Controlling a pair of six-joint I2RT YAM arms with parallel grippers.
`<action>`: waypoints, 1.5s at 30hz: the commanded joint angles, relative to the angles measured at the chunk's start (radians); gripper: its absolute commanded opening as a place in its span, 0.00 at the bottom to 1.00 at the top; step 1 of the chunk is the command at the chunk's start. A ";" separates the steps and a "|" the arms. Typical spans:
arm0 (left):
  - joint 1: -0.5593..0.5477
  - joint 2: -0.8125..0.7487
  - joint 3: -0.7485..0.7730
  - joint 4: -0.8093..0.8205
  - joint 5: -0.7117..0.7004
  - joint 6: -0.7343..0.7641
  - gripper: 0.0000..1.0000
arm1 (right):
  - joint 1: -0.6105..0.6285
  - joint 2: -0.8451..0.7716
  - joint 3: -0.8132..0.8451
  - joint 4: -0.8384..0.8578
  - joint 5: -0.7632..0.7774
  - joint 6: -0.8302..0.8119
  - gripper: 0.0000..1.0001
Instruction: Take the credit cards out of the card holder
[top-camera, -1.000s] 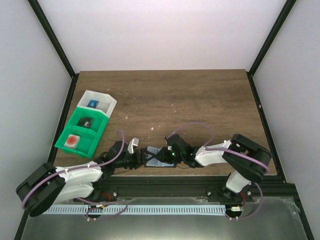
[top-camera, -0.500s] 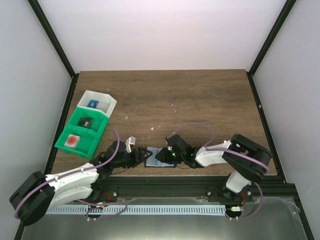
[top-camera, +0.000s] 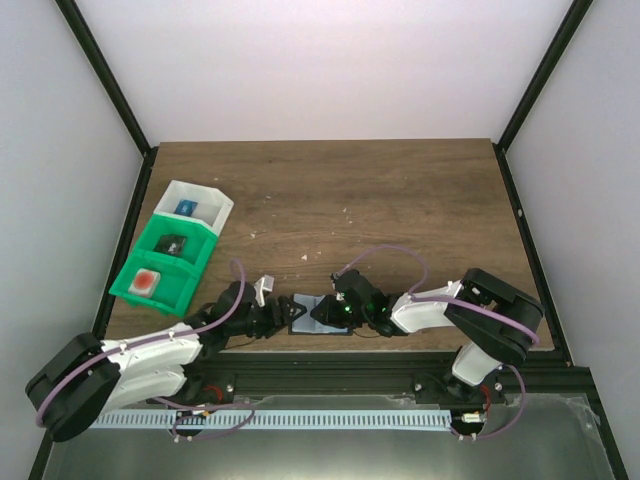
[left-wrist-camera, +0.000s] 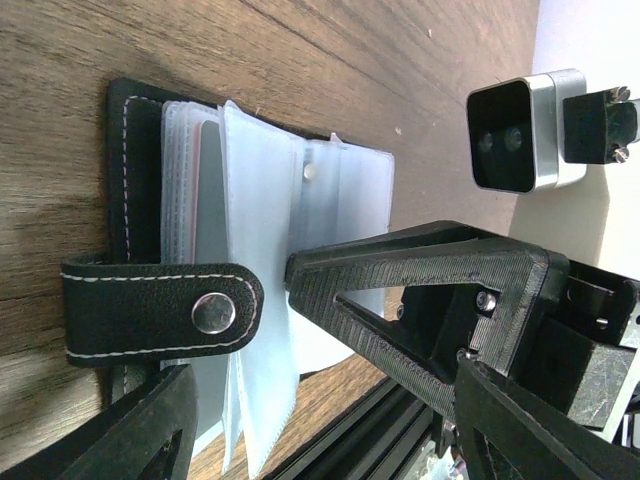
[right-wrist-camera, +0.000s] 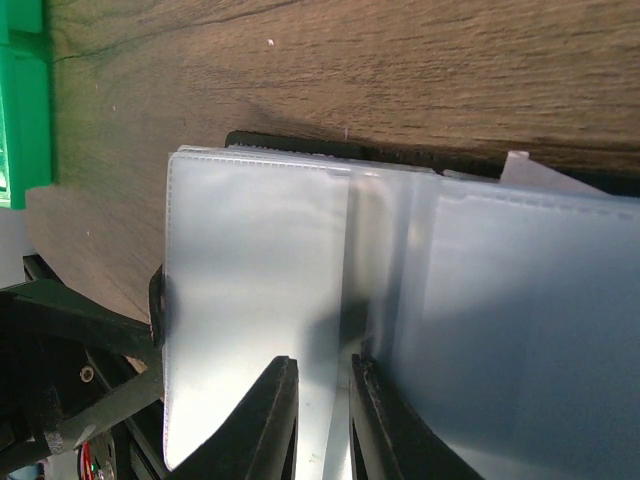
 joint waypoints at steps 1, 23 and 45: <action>-0.002 0.017 0.003 0.053 0.019 -0.002 0.72 | 0.015 0.008 -0.008 -0.036 -0.014 -0.001 0.17; -0.003 0.049 0.019 0.125 0.034 -0.008 0.72 | 0.016 -0.040 -0.018 -0.029 -0.015 -0.002 0.23; -0.034 0.226 0.101 0.261 0.061 -0.020 0.72 | 0.016 -0.388 -0.135 -0.176 0.176 0.010 0.34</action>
